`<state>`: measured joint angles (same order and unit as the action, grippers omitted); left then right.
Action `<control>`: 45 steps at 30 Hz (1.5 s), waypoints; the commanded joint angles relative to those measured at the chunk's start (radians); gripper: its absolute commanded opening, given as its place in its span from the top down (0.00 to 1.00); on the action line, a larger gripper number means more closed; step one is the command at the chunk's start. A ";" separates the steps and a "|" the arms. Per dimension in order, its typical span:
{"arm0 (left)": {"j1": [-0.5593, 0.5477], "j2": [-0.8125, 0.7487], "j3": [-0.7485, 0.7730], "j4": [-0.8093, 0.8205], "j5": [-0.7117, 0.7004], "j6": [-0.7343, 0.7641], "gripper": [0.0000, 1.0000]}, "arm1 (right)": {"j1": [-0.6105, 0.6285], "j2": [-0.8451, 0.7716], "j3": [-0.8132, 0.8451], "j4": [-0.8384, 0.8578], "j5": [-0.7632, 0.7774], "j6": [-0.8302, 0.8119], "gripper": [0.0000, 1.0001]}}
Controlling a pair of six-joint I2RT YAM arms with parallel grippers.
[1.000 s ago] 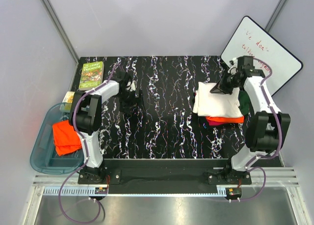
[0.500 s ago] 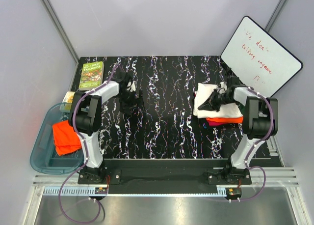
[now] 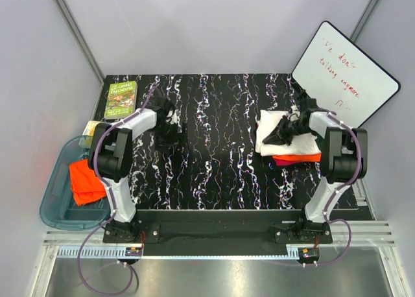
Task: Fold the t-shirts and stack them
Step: Neatly place the folded tshirt to the corner
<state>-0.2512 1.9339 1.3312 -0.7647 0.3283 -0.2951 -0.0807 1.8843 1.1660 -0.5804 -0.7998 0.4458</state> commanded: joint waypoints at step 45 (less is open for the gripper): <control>0.000 -0.200 -0.139 -0.033 -0.144 0.045 0.01 | 0.294 0.314 0.406 -0.484 1.132 -0.047 1.00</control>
<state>-0.2512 1.7874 1.2053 -0.8257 0.1932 -0.2581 0.2974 2.1715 1.6501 -0.9943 0.0925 0.3824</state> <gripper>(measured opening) 0.987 0.003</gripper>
